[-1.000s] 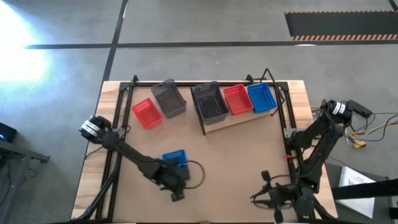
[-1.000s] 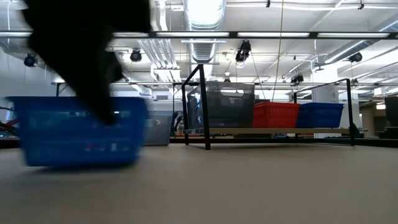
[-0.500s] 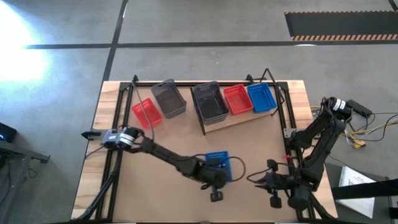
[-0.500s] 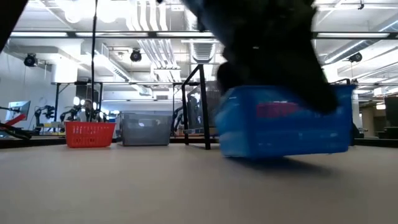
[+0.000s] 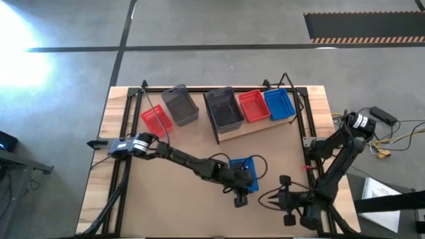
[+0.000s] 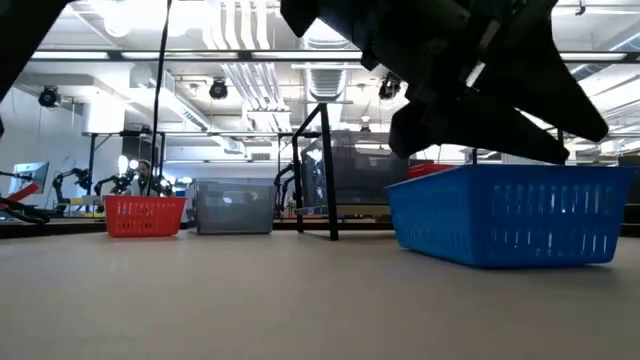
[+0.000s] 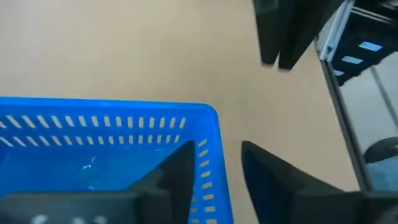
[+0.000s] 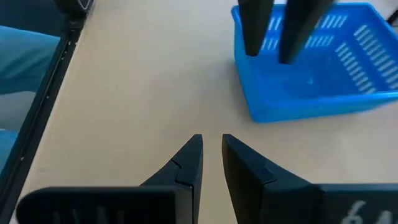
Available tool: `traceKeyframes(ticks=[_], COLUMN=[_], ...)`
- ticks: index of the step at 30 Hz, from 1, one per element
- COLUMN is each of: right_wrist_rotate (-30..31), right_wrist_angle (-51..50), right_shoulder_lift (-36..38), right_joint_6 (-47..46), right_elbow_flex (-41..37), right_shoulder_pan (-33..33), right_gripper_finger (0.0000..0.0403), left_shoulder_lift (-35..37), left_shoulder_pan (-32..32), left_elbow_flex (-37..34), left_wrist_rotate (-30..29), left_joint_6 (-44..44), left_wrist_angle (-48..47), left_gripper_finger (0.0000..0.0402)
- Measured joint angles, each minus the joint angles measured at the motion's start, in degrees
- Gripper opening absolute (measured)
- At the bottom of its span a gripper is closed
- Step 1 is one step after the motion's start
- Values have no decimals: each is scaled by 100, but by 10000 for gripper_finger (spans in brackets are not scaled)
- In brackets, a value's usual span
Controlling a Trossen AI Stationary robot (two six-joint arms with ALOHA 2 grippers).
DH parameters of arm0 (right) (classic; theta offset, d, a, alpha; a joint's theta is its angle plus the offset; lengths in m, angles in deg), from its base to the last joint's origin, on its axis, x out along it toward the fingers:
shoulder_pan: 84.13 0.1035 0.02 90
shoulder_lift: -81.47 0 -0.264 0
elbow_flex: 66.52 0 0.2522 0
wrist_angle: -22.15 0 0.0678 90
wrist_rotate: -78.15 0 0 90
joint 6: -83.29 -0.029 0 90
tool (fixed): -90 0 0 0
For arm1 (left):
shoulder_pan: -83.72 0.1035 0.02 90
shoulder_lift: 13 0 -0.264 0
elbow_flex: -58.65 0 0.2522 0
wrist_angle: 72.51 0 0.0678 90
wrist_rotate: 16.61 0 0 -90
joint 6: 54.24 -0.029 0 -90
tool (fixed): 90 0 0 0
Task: Stack baskets on shelf by color
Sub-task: Stack the blue bin on the other blue bin on the shelf
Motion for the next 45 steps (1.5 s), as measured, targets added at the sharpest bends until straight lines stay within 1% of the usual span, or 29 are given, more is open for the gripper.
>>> traceKeyframes(ticks=[3, 5, 7, 9, 12, 15, 19, 23, 25, 26, 28, 30, 33, 34, 37, 40, 42, 45], right_wrist_rotate=[-5, -11, -4, -4, -183, -663, -989, -1272, -1477, -1539, -1554, -1562, -1573, -1626, -2059, -2213, -2211, -2173], right_wrist_angle=[557, 879, 980, 944, 902, 501, -373, -1245, -1561, -1686, -2068, -2450, -2941, -3008, -3059, -3115, -3221, -3745], right_shoulder_lift=[-208, -292, -374, -441, -543, -655, -978, -1501, -1787, -1910, -2149, -2331, -2503, -2527, -2514, -2416, -2283, -1915], right_joint_6=[518, 881, 1144, 1282, 1631, 1895, 2153, 2338, 2515, 2595, 2648, 2662, 2665, 2684, 2767, 2768, 2772, 2780], right_elbow_flex=[-2, 20, 165, 361, 703, 1153, 1800, 2397, 2666, 2785, 3027, 3275, 3552, 3596, 3566, 3494, 3488, 3488], right_shoulder_pan=[-121, -228, -357, -518, -783, -1097, -1544, -1967, -2142, -2223, -2343, -2430, -2500, -2512, -2555, -2562, -2554, -2551], right_gripper_finger=[54, 54, 54, 54, 54, 61, 100, 145, 161, 166, 169, 163, 136, 123, 77, 27, 15, 11], left_shoulder_lift=[96, 257, 502, 710, 917, 1067, 1130, 1103, 1103, 1103, 1103, 1103, 1103, 1102, 1097, 1097, 1097, 1097], left_shoulder_pan=[0, -39, -165, -399, -798, -1214, -1719, -2088, -2216, -2259, -2331, -2365, -2382, -2378, -2370, -2375, -2377, -2384], left_elbow_flex=[43, 73, 65, -28, -250, -490, -706, -1089, -1306, -1419, -1596, -1724, -1860, -1879, -1906, -1924, -1928, -1962], left_wrist_rotate=[321, 434, 375, 70, -670, -1580, -2690, -3621, -4162, -4364, -4564, -4576, -4580, -4585, -4600, -4619, -4619, -4617], left_joint_6=[35, 155, 136, 119, 112, 121, 348, 882, 1076, 1156, 1320, 1555, 1841, 1856, 1850, 1770, 1769, 1798], left_wrist_angle=[-88, -60, -30, 21, -66, -110, -14, 233, 424, 535, 602, 635, 666, 651, 702, 801, 801, 818], left_gripper_finger=[150, 162, 165, 166, 166, 166, 166, 166, 166, 166, 166, 166, 166, 166, 166, 166, 166, 166])
